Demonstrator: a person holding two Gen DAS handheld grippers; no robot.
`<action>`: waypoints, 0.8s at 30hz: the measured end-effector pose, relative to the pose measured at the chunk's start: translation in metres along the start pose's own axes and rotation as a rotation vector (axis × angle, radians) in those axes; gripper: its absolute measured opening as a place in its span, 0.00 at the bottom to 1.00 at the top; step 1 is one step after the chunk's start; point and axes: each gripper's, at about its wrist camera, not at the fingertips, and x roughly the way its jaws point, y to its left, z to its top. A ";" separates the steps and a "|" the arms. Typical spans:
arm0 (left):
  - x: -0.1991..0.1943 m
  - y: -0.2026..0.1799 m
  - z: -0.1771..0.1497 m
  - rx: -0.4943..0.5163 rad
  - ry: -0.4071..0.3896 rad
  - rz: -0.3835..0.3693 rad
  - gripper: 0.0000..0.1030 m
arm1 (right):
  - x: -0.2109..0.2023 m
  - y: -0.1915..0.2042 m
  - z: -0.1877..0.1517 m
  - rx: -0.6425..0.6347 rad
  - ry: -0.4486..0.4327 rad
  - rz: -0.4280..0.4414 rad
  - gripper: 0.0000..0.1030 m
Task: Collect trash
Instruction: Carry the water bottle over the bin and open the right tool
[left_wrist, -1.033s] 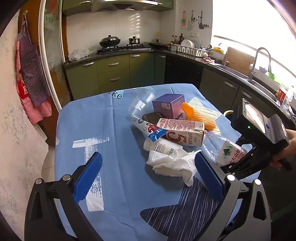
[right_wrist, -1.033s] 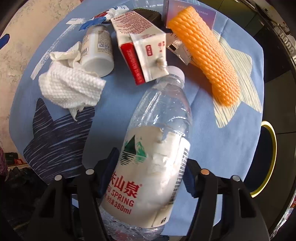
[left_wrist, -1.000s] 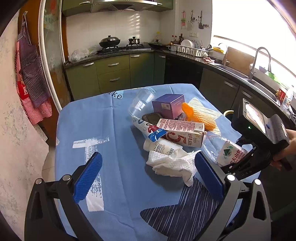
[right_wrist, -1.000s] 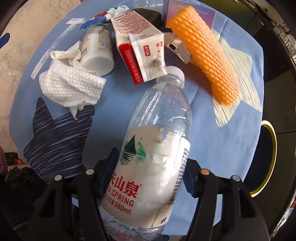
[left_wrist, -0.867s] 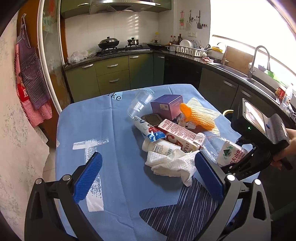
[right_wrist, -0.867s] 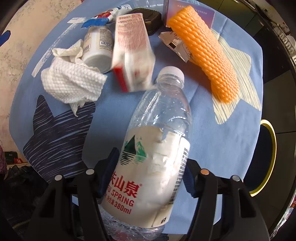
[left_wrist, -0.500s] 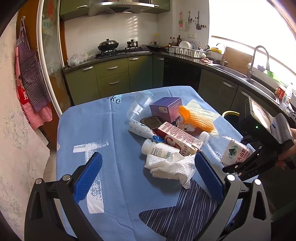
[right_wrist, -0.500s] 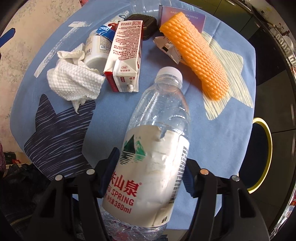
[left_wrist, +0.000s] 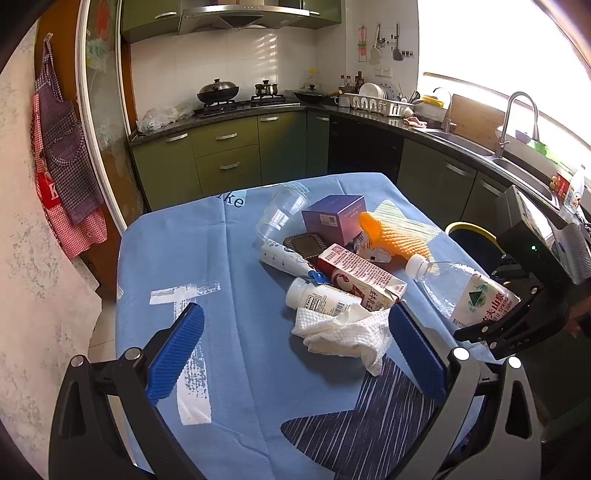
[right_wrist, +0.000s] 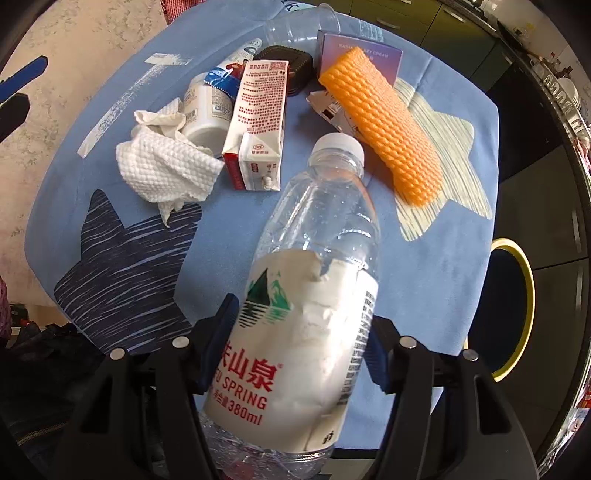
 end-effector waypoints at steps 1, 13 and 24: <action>-0.001 0.000 0.000 0.000 -0.001 0.001 0.96 | -0.003 0.001 -0.003 0.000 -0.004 -0.001 0.57; -0.005 -0.007 0.003 0.016 -0.011 0.001 0.96 | -0.022 -0.021 -0.004 0.061 -0.066 -0.005 0.58; -0.006 -0.009 0.005 0.016 -0.012 -0.004 0.96 | 0.006 -0.232 -0.022 0.562 -0.055 -0.081 0.58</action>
